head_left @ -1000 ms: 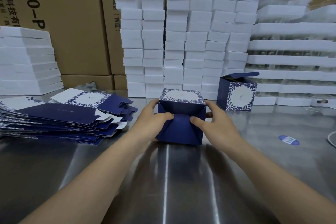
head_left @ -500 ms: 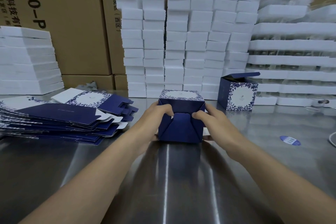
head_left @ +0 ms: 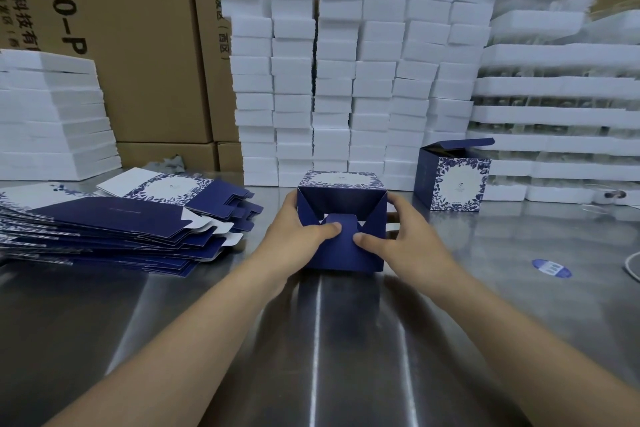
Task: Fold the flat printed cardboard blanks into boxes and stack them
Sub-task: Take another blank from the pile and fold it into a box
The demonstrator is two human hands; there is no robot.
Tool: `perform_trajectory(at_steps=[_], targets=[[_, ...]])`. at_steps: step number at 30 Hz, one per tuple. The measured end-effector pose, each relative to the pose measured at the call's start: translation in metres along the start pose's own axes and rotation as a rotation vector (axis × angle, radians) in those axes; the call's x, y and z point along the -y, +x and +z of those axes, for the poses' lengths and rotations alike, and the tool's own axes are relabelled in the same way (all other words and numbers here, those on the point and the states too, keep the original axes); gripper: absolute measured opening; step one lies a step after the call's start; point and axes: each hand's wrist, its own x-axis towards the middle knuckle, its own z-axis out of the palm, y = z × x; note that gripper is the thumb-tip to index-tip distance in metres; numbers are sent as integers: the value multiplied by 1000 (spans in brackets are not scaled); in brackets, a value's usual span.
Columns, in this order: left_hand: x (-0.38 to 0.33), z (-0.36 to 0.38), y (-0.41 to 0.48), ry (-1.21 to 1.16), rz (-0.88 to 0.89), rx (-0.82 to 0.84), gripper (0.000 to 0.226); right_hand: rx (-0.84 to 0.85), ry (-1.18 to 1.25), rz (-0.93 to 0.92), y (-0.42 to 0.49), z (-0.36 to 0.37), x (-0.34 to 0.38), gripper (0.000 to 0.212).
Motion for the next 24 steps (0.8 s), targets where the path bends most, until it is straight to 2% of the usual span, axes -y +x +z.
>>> perform_trajectory(at_steps=[8,13,18,22,24], targets=[[1,3,-2,66,43,-8,72,-55,-26,4,-3,-1,8,83],[0,5,-3,91,54,-13,70,-70,-50,-15,-8,-1,12,76],[-5,7,-10,111,100,-16,65,-93,24,-5,-10,-1,16,66],[-12,6,-15,79,184,10,66,-81,137,51,-11,0,22,87],[-17,7,-19,-10,198,27,60,-95,186,60,-12,-1,26,87]])
